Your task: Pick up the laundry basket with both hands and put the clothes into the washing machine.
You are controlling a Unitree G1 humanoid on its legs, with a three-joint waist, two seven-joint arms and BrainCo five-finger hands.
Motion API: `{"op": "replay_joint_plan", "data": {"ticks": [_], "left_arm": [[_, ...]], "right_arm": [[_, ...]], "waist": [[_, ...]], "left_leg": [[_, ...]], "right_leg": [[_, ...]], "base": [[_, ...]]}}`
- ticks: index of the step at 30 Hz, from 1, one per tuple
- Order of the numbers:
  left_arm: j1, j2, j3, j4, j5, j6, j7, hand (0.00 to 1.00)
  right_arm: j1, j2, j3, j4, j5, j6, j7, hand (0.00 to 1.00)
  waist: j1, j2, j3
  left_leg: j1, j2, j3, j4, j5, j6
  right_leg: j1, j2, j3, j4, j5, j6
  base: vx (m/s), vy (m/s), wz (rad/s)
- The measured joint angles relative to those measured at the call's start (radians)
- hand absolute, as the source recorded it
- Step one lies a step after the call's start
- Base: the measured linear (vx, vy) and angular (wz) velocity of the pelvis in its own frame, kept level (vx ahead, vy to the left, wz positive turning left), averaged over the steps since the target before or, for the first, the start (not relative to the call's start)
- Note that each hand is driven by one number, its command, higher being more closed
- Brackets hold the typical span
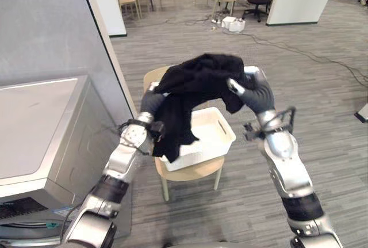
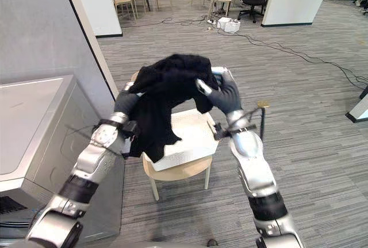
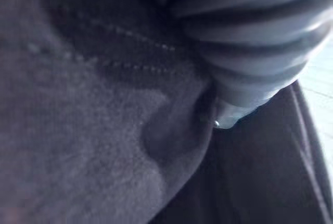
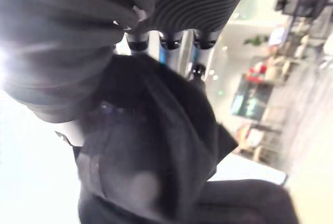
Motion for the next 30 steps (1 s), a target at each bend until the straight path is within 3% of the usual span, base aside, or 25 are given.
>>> {"op": "replay_joint_plan", "data": {"ticks": [3,5,9,14,19,22,30], "left_arm": [[0.159,-0.072,0.160,-0.102,0.008,-0.001,-0.004,1.00],[0.296,-0.101,0.363,-0.103,0.007,-0.001,0.017,1.00],[0.458,-0.141,0.505,-0.117,0.006,0.000,0.031,1.00],[0.617,-0.236,0.513,-0.183,0.005,0.000,0.021,1.00],[0.781,-0.367,0.511,-0.157,0.000,0.008,-0.005,1.00],[0.821,-0.414,0.503,-0.130,-0.004,0.013,-0.020,1.00],[0.831,-0.444,0.432,0.080,-0.013,0.033,-0.060,1.00]], "right_arm": [[0.157,0.020,-0.164,-0.085,-0.034,-0.030,0.004,0.00],[0.297,0.062,-0.410,-0.086,-0.038,-0.038,-0.027,0.00],[0.452,0.111,-0.528,-0.062,-0.057,-0.018,-0.040,0.00],[0.520,0.213,-0.548,0.079,-0.093,0.005,-0.017,0.00],[0.624,0.316,-0.563,0.238,-0.115,0.069,-0.017,0.00],[0.678,0.344,-0.541,0.288,-0.112,0.083,-0.018,0.00],[0.650,0.352,-0.413,0.586,-0.086,0.098,-0.015,0.00]], "waist": [[-0.005,-0.002,-0.001],[-0.014,-0.012,-0.007],[-0.015,-0.020,-0.013],[-0.009,-0.043,-0.029],[-0.002,-0.031,-0.034],[0.008,-0.020,-0.029],[0.045,-0.012,-0.022]], "left_leg": [[0.009,-0.001,0.007,0.000,-0.013,0.002],[0.008,-0.001,0.009,0.000,-0.018,0.003],[0.005,-0.003,0.009,0.000,-0.021,0.000],[-0.005,-0.004,0.011,0.000,-0.021,0.000],[0.004,-0.002,0.012,0.000,-0.025,0.006],[0.021,-0.001,0.016,0.000,-0.029,0.011],[0.023,-0.001,0.006,0.000,-0.034,0.014]], "right_leg": [[0.000,-0.001,0.010,0.010,-0.014,-0.003],[-0.002,-0.002,0.010,0.009,-0.016,-0.003],[-0.002,-0.004,0.010,0.001,-0.016,-0.002],[-0.013,-0.007,0.010,0.004,-0.016,-0.002],[-0.014,-0.009,0.009,0.027,-0.032,0.001],[0.004,-0.011,0.004,0.037,-0.037,0.003],[0.019,-0.024,-0.052,0.077,-0.067,0.008]], "base": [[-0.01,0.004,-0.08],[0.00,0.000,0.00],[0.00,0.000,0.00],[0.00,0.000,0.00],[0.00,0.000,0.00],[-0.01,0.000,0.02],[-0.04,-0.001,0.19]]}}
